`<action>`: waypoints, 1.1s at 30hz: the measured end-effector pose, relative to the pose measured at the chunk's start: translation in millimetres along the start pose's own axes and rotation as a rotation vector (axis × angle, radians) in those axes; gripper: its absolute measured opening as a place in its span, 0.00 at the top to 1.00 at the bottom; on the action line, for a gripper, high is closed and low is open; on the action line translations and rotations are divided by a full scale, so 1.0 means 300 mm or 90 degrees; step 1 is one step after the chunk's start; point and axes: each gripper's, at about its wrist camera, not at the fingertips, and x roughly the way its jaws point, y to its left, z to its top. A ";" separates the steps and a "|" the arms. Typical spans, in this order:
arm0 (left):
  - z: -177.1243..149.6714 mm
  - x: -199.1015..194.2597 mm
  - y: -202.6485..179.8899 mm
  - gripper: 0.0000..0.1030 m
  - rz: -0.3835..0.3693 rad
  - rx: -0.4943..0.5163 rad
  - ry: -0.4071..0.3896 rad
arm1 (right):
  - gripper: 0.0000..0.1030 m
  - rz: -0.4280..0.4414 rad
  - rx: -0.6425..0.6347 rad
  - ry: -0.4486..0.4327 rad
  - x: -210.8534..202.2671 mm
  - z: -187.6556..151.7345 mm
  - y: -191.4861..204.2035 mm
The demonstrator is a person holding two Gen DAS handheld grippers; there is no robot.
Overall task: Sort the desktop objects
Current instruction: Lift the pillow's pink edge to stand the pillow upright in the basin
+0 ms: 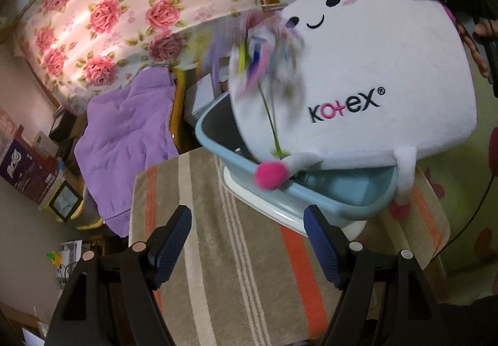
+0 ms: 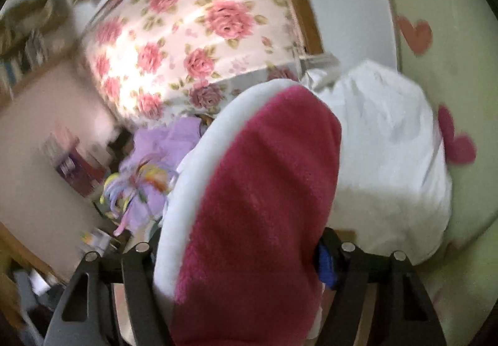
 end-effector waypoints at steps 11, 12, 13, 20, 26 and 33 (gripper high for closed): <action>-0.023 0.016 0.063 0.24 0.009 -0.016 0.014 | 0.28 -0.100 -0.256 0.015 0.088 0.030 0.315; -0.022 0.019 0.063 0.24 0.011 -0.014 0.015 | 0.29 -0.110 -0.274 0.021 0.098 0.029 0.341; -0.022 0.021 0.062 0.24 0.010 -0.012 0.016 | 0.29 -0.124 -0.292 0.027 0.107 0.028 0.365; -0.009 0.026 0.038 0.24 0.006 0.002 0.016 | 0.29 -0.135 -0.342 0.031 0.089 -0.017 0.397; 0.005 0.022 0.017 0.24 0.008 0.011 0.014 | 0.27 -0.155 -0.367 0.009 0.103 -0.039 0.435; -0.007 0.013 0.020 0.24 0.016 0.002 0.017 | 0.17 -0.139 -0.327 0.022 0.097 -0.015 0.398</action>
